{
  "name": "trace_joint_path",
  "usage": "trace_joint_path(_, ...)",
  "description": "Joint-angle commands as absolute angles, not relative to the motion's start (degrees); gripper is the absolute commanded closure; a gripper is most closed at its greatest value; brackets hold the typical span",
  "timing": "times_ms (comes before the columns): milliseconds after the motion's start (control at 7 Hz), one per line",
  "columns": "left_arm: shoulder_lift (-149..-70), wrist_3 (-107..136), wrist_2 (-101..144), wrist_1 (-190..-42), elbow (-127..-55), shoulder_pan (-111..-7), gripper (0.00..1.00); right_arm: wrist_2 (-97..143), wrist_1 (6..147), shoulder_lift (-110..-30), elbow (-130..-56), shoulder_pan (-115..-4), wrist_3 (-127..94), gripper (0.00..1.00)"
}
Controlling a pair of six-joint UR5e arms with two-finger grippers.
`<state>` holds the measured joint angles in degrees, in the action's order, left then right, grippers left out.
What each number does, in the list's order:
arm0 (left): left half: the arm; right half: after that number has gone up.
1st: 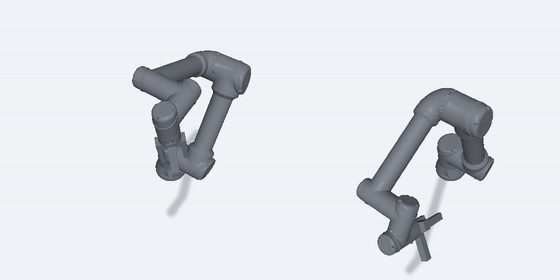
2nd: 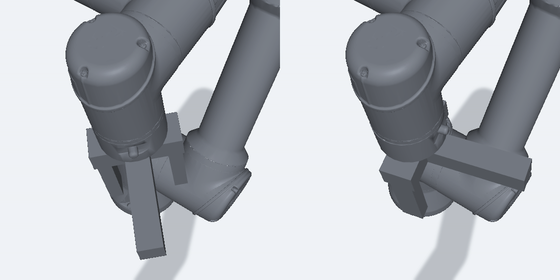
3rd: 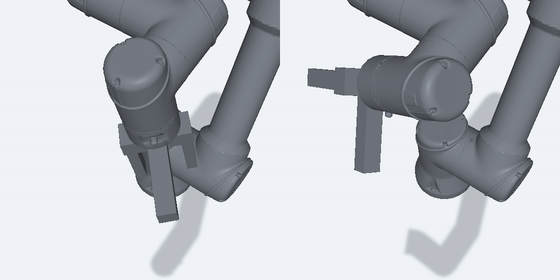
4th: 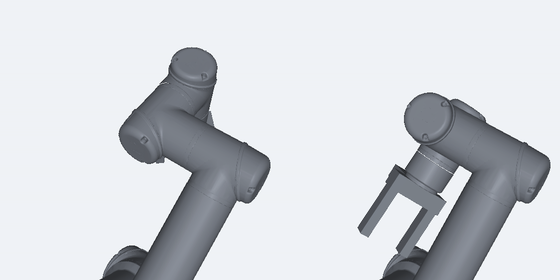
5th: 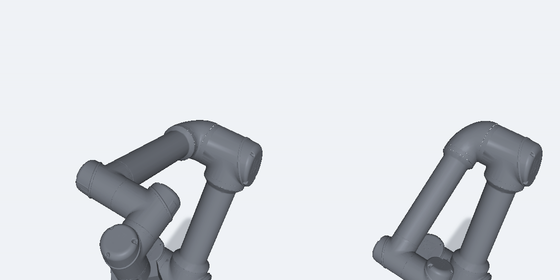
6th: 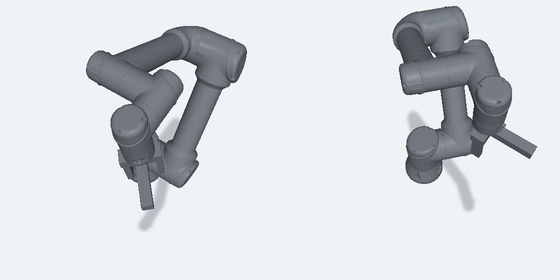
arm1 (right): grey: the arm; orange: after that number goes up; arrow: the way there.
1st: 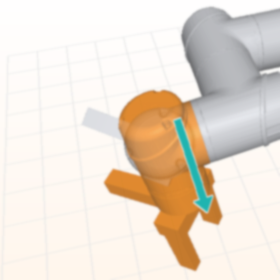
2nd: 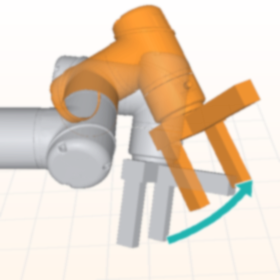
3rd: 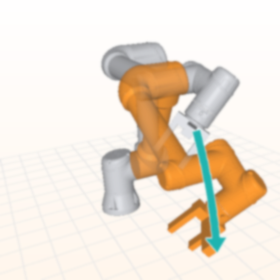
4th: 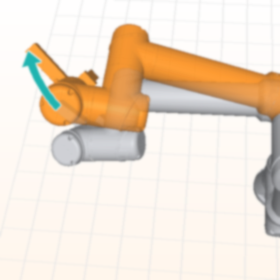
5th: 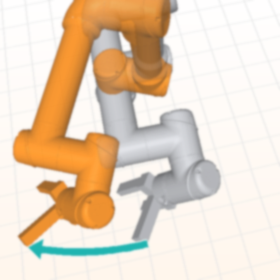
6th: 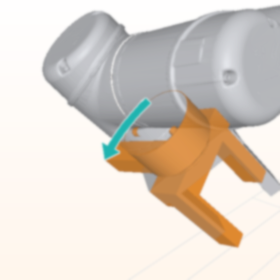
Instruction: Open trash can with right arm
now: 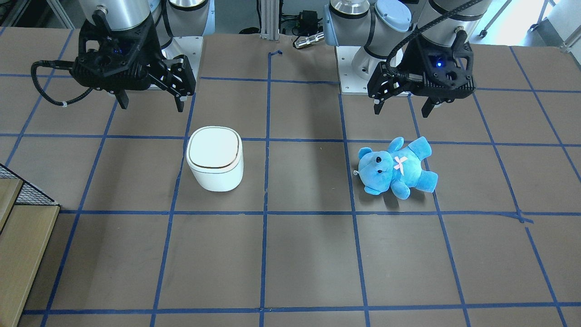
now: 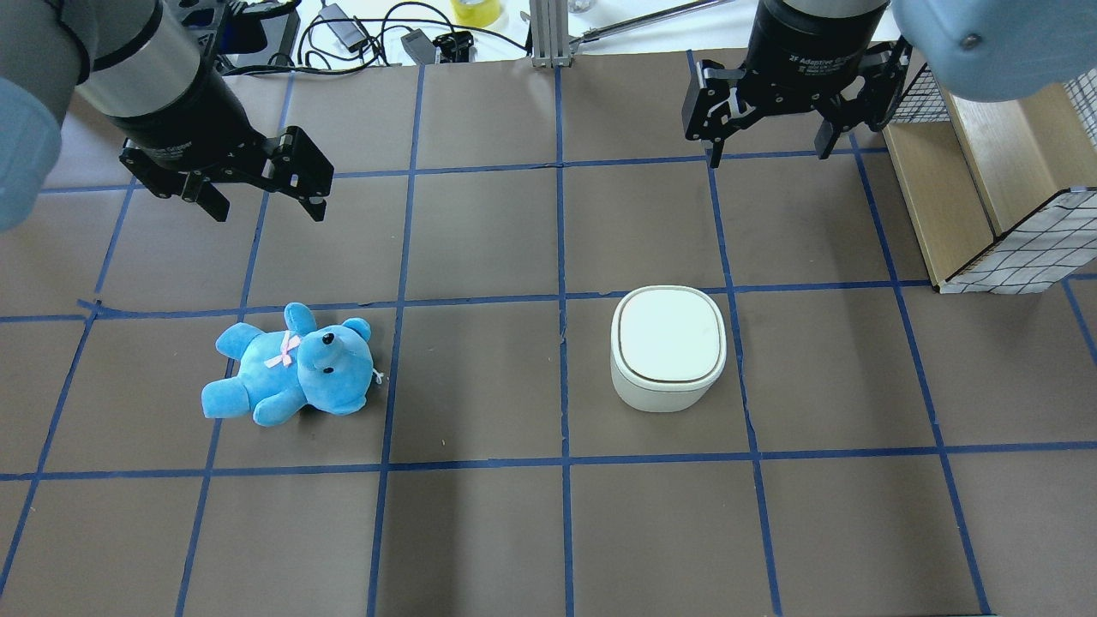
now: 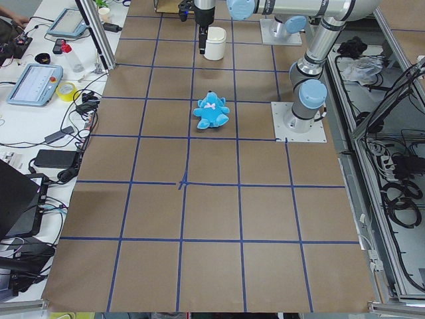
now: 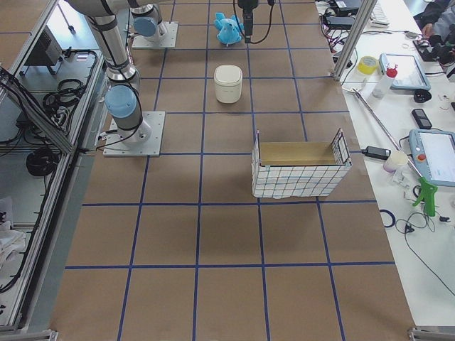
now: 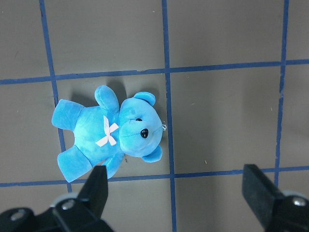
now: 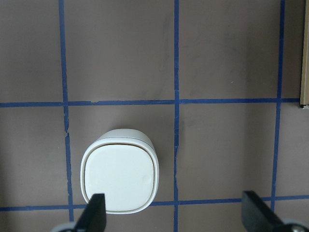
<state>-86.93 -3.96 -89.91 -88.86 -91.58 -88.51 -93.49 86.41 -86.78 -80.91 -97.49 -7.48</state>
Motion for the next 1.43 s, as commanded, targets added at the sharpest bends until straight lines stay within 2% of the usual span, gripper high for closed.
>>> trace_joint_path(0,-86.92,-3.96,-89.91,-88.86,-91.58,-88.51,0.0,-93.86,86.66,-86.75,-80.95,-97.56,-7.47,0.0)
trace_joint_path(571,-86.92,-3.96,-89.91,-88.86,-91.58,-88.51,0.0,-93.43,86.57,-86.66,-81.56,-97.65,-7.56,0.0)
trace_joint_path(714,-86.92,-3.96,-89.91,-88.86,-91.58,-88.51,0.0,-93.34,86.49,-86.49,-83.56,-97.65,-7.82,0.09)
trace_joint_path(1000,-86.92,-3.96,-89.91,-88.86,-91.58,-88.51,0.0,-92.12,91.54,-86.92,-92.25,-100.26,-8.52,0.77)
trace_joint_path(1143,-86.92,-3.96,-89.91,-88.86,-91.58,-88.51,0.0,-92.02,93.67,-86.31,-93.5,-102.2,-9.57,1.0)
trace_joint_path(1286,-86.92,-3.96,-89.91,-88.86,-91.58,-88.51,0.0,-91.93,94.13,-85.09,-96.39,-103.0,-10.1,1.0)
